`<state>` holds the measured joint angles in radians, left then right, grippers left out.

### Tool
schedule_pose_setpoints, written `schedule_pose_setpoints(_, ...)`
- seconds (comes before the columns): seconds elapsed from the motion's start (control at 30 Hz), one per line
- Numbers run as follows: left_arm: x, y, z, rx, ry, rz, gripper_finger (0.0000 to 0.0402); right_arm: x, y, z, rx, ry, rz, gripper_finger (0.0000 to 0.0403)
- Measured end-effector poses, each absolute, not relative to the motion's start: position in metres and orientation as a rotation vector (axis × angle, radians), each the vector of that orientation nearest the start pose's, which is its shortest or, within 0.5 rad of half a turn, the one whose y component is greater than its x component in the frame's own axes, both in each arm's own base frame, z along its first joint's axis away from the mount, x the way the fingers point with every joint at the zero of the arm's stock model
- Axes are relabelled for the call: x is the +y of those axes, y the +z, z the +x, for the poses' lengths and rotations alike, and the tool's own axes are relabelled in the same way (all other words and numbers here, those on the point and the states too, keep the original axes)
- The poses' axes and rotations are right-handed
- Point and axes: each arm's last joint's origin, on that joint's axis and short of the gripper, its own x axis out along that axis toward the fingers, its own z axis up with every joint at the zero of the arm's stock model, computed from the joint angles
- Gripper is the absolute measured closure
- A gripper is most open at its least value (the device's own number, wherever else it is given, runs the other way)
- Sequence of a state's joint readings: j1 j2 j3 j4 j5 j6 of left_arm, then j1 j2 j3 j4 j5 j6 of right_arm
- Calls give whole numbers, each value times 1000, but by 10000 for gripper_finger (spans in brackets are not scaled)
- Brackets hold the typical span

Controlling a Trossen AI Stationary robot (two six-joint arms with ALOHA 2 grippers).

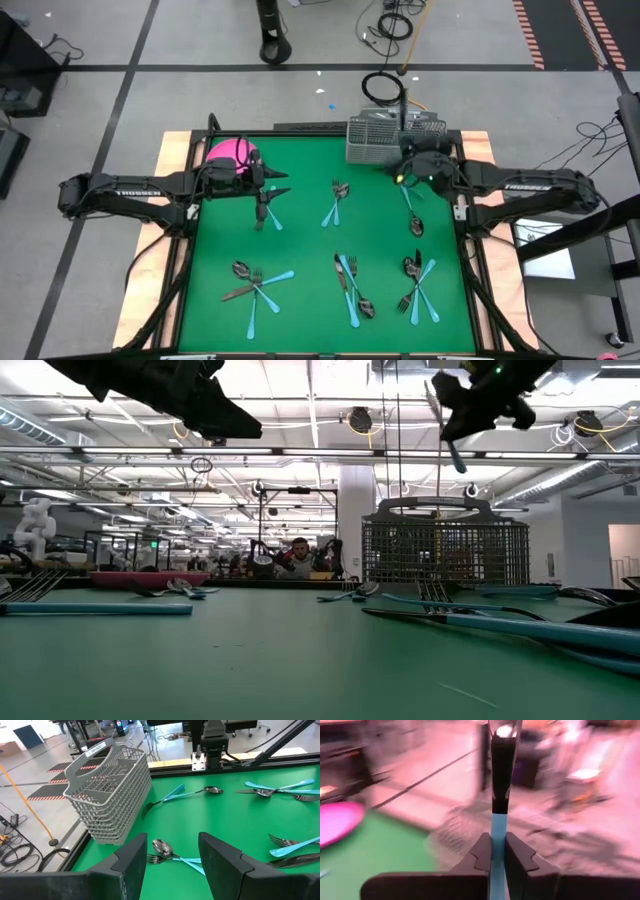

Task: Sort silverware
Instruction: Put the blue table knife into the gray silverware basket

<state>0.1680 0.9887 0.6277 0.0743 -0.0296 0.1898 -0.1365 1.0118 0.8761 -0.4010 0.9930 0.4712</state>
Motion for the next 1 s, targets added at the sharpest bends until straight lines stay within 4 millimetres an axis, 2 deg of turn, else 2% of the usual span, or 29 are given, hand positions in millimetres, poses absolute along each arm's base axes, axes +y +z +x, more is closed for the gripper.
schedule_pose_setpoints(0.1, 37, 266, 215, 305, 168, 167, 221, -67, 312, 197, 191, -1318, 170, 394)
schedule_pose_setpoints(0.2, 37, 266, 215, 309, 168, 166, 221, -84, 308, 206, 182, -1348, 177, 394)
schedule_pose_setpoints(0.3, 37, 265, 215, 311, 170, 149, 221, -103, 291, 208, 249, -1418, 143, 394)
schedule_pose_setpoints(0.47, 36, 263, 214, 334, 147, 137, 221, -125, 264, 190, 211, -1575, 253, 394)
schedule_pose_setpoints(0.57, 35, 260, 213, 364, 133, 134, 221, -128, 249, 183, 191, -1623, 247, 394)
schedule_pose_setpoints(0.7, 33, 257, 212, 402, 124, 125, 221, -129, 241, 179, 186, -1663, 190, 394)
schedule_pose_setpoints(0.9, 29, 254, 212, 427, 109, 106, 221, -130, 241, 175, 263, -1743, 74, 394)
schedule_pose_setpoints(1.0, 29, 254, 212, 428, 105, 106, 221, -133, 240, 172, 261, -1772, 84, 394)
